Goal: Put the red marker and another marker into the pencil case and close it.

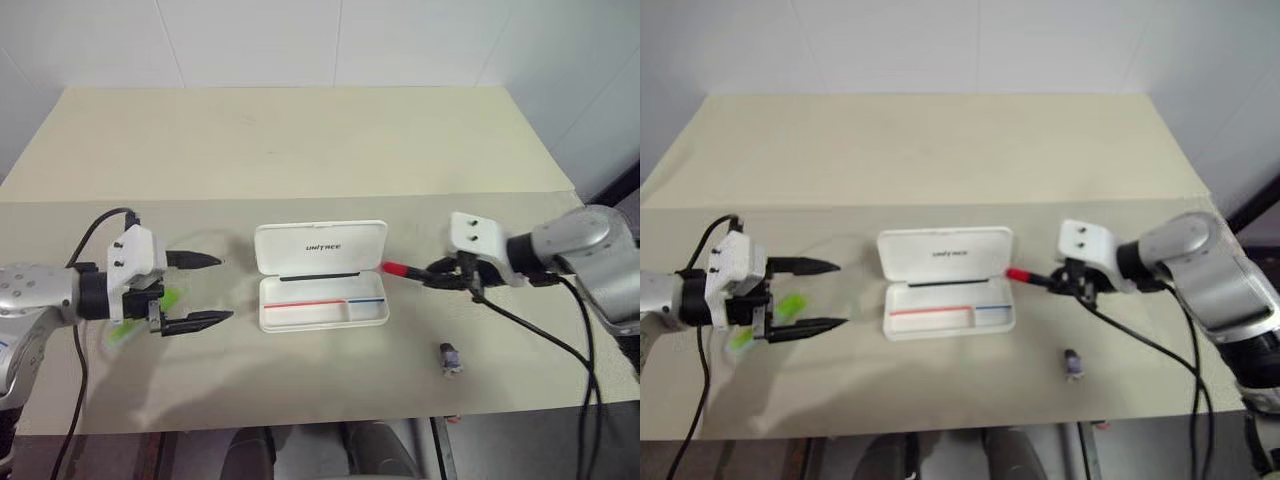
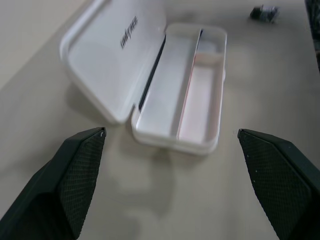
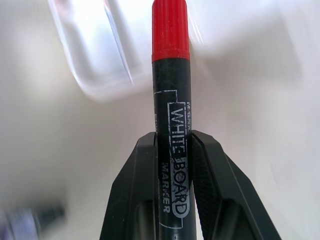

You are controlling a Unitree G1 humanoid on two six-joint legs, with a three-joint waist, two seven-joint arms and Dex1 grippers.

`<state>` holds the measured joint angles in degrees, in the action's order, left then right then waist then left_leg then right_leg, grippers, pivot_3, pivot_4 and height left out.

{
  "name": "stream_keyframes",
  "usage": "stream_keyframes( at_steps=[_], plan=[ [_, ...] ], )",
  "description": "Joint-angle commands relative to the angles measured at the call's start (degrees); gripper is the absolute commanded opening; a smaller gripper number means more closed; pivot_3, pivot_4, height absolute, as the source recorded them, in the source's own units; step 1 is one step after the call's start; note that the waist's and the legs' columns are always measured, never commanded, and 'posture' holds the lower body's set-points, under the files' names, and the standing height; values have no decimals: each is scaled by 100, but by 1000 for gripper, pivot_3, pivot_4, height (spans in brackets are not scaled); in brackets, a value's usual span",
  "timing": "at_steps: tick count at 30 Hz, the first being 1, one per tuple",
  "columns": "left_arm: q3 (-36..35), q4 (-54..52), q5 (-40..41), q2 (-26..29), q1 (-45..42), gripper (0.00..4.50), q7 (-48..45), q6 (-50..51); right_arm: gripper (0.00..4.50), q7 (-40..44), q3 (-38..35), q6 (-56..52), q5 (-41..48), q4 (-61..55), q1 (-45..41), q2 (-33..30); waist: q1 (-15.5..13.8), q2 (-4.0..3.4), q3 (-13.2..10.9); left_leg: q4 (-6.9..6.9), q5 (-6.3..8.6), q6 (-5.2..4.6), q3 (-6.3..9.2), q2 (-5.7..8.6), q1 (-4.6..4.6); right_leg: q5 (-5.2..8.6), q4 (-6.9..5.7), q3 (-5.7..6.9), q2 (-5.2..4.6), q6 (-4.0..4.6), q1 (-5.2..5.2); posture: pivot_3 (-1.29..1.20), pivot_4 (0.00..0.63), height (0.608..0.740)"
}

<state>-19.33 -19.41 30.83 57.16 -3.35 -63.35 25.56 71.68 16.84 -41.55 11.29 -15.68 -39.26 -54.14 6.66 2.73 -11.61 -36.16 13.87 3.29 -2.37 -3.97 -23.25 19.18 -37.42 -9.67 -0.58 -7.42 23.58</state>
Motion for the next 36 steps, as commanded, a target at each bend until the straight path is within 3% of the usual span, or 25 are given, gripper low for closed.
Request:
stream_keyframes(
  at_steps=[1,15,22,33,36],
  plan=[
    [-454,-152,-45,47,197,4500,72,-90,562,-68,237,-211,67,-271,-369,380,-12,0,0,0,0,0,-1,0,0,0,0,0,0,1,1,0,150,740],
    [-971,-724,77,-146,853,4500,490,130,562,-397,1222,338,-451,645,-1165,2015,9,1,1,6,1,2,1,-1,-2,5,-5,7,0,10,6,0,150,740],
    [-1007,-879,159,-169,879,4500,611,239,562,-356,1363,886,-774,1238,-1293,2254,30,1,1,7,1,2,3,0,-3,5,-4,10,-2,10,4,0,150,740],
    [-870,-812,186,-155,695,4500,675,248,4331,-422,1037,697,-642,1211,-1394,2448,141,1,1,7,1,2,6,-1,-2,5,-8,10,0,9,5,0,150,740],
    [-786,-766,175,-144,594,4500,661,233,4470,-313,822,413,-339,966,-1385,2451,133,1,1,7,1,2,8,-1,-2,5,-8,11,0,9,4,0,150,740]
  ],
)
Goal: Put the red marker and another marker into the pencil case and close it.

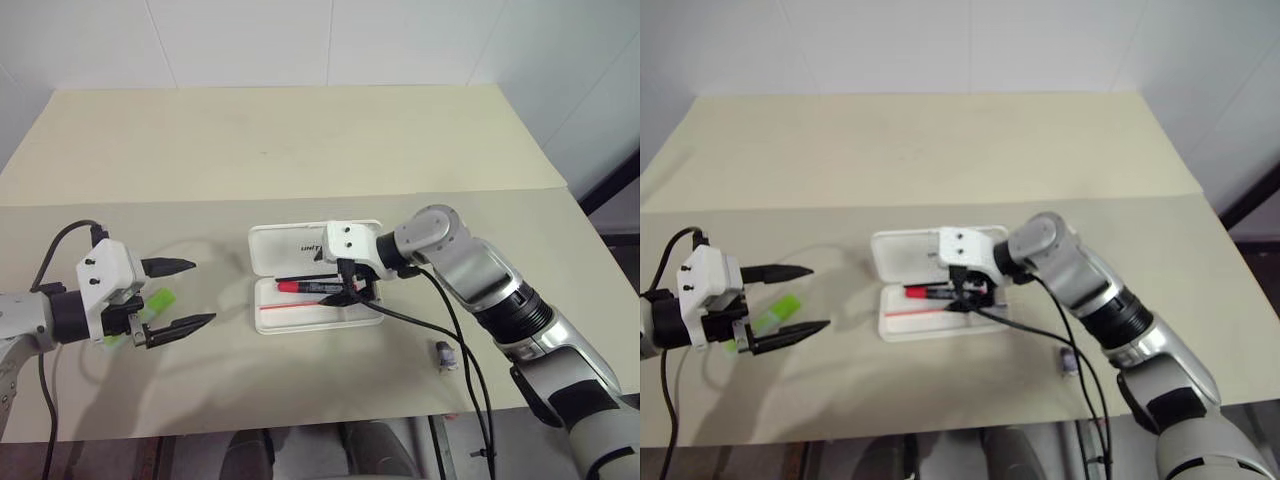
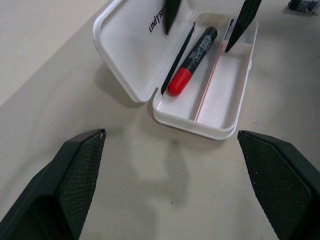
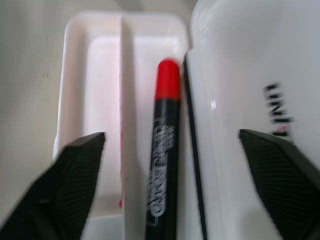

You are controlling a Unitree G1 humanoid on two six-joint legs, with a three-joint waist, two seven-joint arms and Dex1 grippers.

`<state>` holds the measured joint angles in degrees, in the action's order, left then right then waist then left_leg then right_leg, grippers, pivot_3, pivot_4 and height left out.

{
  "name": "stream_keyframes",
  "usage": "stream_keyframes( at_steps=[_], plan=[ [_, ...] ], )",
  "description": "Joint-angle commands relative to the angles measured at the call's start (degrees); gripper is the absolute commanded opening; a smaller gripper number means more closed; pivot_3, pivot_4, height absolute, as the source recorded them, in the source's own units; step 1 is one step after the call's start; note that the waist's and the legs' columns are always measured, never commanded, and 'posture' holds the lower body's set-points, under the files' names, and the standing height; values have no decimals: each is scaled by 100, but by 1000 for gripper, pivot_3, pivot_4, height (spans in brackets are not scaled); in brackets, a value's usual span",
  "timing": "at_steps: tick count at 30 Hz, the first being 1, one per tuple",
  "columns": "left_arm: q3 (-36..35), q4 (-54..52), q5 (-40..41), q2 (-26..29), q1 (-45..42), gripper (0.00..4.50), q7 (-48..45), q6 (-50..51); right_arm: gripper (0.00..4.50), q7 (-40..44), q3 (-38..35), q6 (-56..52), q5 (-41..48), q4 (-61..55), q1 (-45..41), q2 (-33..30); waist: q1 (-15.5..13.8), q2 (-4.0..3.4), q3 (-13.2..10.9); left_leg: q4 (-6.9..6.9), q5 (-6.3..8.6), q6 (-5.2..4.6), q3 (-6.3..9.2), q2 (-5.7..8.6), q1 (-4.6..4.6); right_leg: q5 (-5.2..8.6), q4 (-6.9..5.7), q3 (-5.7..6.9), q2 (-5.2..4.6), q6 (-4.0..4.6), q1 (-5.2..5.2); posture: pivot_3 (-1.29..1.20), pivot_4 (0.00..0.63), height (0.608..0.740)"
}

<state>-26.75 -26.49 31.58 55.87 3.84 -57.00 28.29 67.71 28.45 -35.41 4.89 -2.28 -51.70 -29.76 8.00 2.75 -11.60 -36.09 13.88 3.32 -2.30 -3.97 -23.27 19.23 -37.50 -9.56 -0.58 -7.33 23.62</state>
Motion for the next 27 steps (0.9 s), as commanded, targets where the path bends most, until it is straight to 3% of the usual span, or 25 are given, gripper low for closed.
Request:
stream_keyframes(
  at_steps=[1,7,11,19,27],
  plan=[
    [-19,-42,94,-14,-161,4500,20,-41,4470,140,-409,-287,422,-464,-120,1,-3,0,0,0,0,0,0,0,0,0,0,0,0,0,0,0,150,740],
    [103,1,75,-10,-293,4500,-4,-28,4470,437,-811,-601,1094,-1047,285,-324,-10,1,0,1,0,0,2,0,0,0,1,2,0,0,-1,0,150,740],
    [142,5,31,52,-250,4500,-46,39,4470,608,-1472,-571,1834,-1442,698,-492,-19,1,0,0,0,0,2,0,-1,0,6,2,-1,-1,-5,0,150,740],
    [90,223,-372,379,-27,4500,16,204,4470,627,-3122,758,2651,-1547,1796,-571,-13,3,1,1,1,0,3,1,3,-1,7,3,0,-3,-11,0,150,740],
    [-211,603,-1077,935,417,4500,180,723,4470,599,-3706,1323,2903,-1208,2243,-766,-1,3,0,2,1,0,2,0,6,0,6,1,1,-2,-11,0,150,740]
  ],
)
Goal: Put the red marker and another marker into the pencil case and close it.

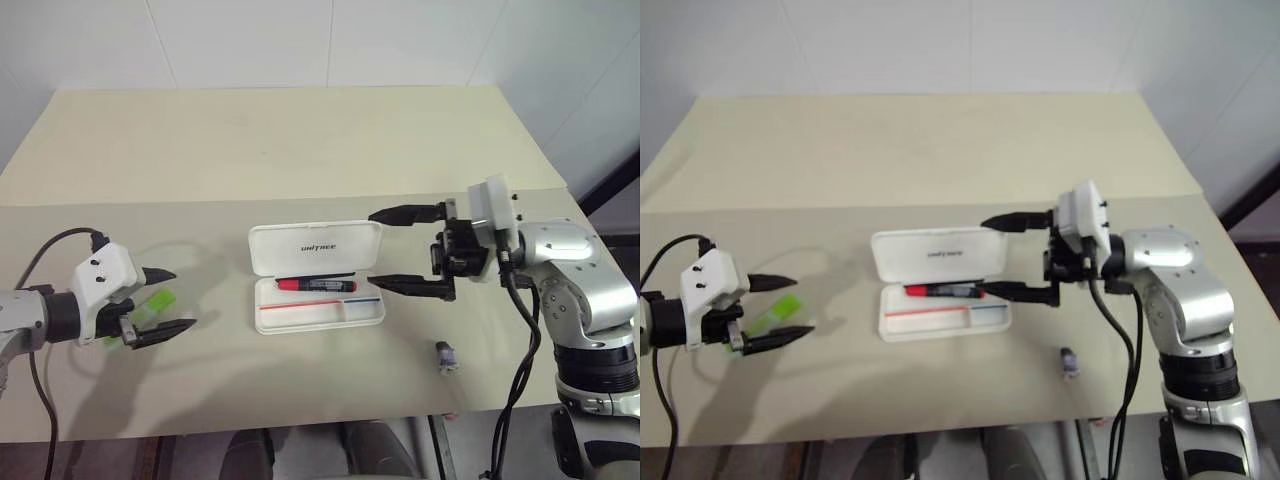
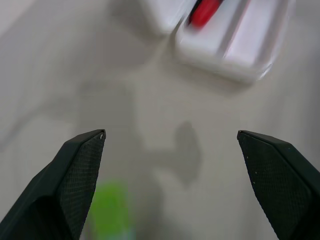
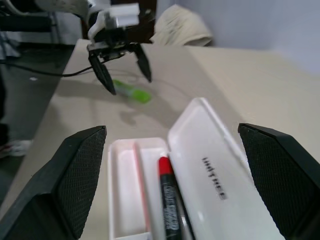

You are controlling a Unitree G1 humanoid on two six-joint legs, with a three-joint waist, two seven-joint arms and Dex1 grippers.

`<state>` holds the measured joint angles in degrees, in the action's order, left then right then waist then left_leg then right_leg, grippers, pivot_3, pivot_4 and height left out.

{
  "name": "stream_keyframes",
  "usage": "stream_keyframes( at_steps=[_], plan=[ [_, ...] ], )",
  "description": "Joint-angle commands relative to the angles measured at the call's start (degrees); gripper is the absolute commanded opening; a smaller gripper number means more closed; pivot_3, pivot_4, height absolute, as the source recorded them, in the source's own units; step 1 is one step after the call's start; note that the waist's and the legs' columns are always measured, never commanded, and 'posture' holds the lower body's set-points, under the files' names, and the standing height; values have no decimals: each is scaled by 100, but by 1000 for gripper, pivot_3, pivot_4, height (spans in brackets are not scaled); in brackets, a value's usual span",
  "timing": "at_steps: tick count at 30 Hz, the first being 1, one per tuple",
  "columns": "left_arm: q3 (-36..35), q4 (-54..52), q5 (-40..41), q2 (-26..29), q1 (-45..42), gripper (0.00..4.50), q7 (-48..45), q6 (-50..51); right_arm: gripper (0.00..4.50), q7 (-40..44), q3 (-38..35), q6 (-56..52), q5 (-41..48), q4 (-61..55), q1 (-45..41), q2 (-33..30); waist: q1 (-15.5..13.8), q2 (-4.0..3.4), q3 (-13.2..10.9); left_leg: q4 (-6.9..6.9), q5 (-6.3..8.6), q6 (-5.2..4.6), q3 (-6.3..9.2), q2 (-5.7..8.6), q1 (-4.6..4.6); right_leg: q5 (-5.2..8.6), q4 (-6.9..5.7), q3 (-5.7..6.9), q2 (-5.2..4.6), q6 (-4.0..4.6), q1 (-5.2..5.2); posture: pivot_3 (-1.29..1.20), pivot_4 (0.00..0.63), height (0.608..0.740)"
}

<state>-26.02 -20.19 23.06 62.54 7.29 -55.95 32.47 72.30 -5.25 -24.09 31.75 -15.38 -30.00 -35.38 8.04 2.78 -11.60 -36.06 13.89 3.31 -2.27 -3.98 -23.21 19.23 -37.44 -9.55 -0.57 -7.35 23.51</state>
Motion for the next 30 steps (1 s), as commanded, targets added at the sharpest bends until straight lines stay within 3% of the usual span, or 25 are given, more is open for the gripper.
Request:
stream_keyframes(
  at_steps=[1,7,15,24,27,30],
  plan=[
    [-320,-42,-264,363,130,4500,72,500,4470,198,-428,214,262,224,107,-294,-6,1,-1,0,0,0,0,0,-1,0,2,0,-1,0,0,0,150,740],
    [-380,-47,-615,839,490,4500,-22,1193,4470,510,-544,692,-10,935,362,-832,-18,1,-1,6,1,-1,-3,4,-2,2,11,0,-7,3,-1,0,150,740],
    [6,-69,-1060,1136,771,4500,37,1588,4470,232,-397,928,-55,751,549,-713,0,-2,-3,9,1,-1,-4,0,1,3,2,-3,-1,4,4,0,150,740],
    [671,136,-1439,1137,444,4500,351,1514,4470,-54,-567,920,6,499,850,-772,-30,-3,-3,8,1,0,-4,2,0,3,4,-2,-4,4,2,0,150,740],
    [862,193,-1477,1052,213,3887,434,1491,4500,-127,-619,912,57,424,915,-791,-52,-10,-5,3,0,-1,-5,4,2,1,1,-3,-5,2,-1,0,150,740],
    [981,228,-1489,1016,51,2966,458,1495,4500,-149,-688,920,97,400,981,-827,-105,-11,-5,-1,-6,-9,-3,5,9,0,-2,-3,-5,6,-6,0,150,740]
  ],
)
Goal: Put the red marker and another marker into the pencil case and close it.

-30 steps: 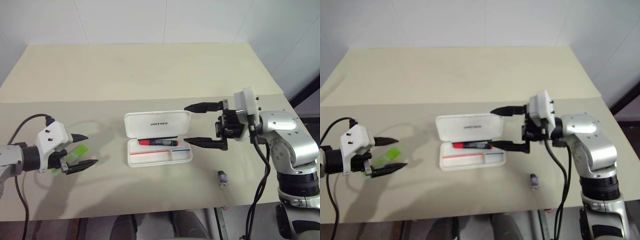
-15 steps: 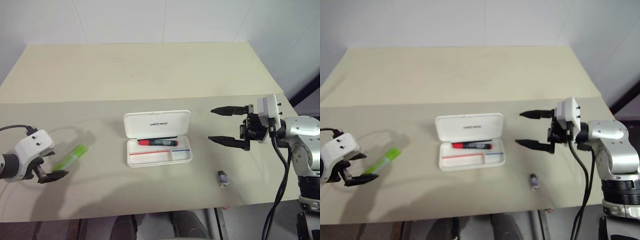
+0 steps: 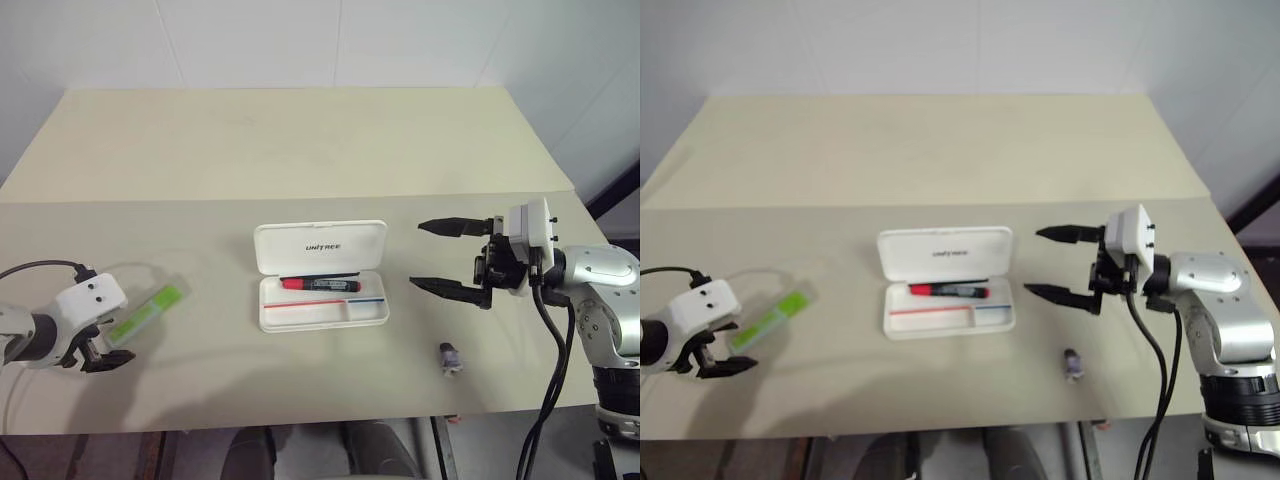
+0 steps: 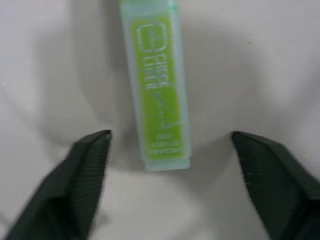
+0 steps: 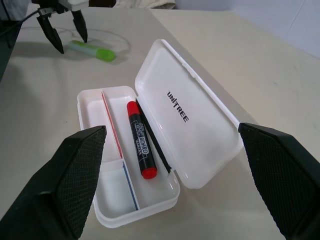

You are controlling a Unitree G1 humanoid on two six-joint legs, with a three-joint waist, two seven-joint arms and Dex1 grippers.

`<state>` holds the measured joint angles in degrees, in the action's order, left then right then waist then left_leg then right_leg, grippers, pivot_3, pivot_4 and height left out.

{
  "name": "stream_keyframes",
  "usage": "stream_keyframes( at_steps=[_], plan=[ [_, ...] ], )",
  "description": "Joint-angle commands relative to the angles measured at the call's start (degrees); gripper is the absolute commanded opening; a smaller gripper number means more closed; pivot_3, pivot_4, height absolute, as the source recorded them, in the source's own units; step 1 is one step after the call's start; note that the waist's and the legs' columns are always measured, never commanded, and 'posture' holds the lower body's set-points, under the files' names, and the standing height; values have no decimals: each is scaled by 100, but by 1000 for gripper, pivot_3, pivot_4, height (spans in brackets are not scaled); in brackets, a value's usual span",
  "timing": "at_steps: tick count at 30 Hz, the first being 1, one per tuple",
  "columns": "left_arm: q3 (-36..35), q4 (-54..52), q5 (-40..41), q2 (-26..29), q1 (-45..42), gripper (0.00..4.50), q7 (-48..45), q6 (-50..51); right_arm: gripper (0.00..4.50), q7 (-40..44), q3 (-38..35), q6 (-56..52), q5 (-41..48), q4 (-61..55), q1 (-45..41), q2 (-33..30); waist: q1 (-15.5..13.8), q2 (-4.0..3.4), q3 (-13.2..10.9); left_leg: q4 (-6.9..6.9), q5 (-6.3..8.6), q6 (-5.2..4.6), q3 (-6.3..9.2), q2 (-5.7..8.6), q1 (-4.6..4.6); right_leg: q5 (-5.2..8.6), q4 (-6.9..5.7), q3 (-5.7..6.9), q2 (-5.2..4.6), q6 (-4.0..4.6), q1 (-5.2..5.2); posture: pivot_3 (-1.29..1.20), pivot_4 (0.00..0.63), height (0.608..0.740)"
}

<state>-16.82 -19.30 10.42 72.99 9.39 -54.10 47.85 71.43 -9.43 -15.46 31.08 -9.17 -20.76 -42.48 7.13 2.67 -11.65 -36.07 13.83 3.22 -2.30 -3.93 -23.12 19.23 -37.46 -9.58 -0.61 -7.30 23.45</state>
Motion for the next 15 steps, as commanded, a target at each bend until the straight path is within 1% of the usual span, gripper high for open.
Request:
stream_keyframes(
  at_steps=[1,2,3,6,11,15],
  plan=[
    [91,152,-215,-43,-214,2655,280,-35,4500,-71,-288,71,162,-211,73,-129,-25,0,0,-1,-3,-3,0,0,0,0,0,-1,0,7,0,0,150,740],
    [122,171,-209,-48,-265,2319,287,-31,4500,-78,-301,98,154,-198,92,-139,-42,0,0,-3,-5,-3,0,0,0,7,0,-1,1,25,-1,0,150,740],
    [151,191,-208,-48,-305,1998,290,-31,4500,-81,-306,119,149,-191,108,-147,-49,0,0,-6,-8,-4,0,0,0,33,0,-3,1,76,-1,0,150,740],
    [226,257,-197,-37,-397,1098,300,-50,4500,-97,-297,160,143,-199,155,-157,-59,0,0,-12,-12,-4,-2,1,1,31,-2,-7,0,76,-3,0,150,740],
    [289,283,-159,-62,-511,1056,276,-100,4500,-121,-289,234,118,-151,178,-169,-72,1,0,-8,-12,-3,-4,1,-1,29,-1,-8,0,72,-2,0,150,740],
    [288,237,61,-139,-841,1056,34,-498,4500,-114,-274,317,70,-42,176,-195,-96,2,0,-4,-11,-1,0,1,-3,10,-1,-2,1,35,0,0,150,740]
  ],
)
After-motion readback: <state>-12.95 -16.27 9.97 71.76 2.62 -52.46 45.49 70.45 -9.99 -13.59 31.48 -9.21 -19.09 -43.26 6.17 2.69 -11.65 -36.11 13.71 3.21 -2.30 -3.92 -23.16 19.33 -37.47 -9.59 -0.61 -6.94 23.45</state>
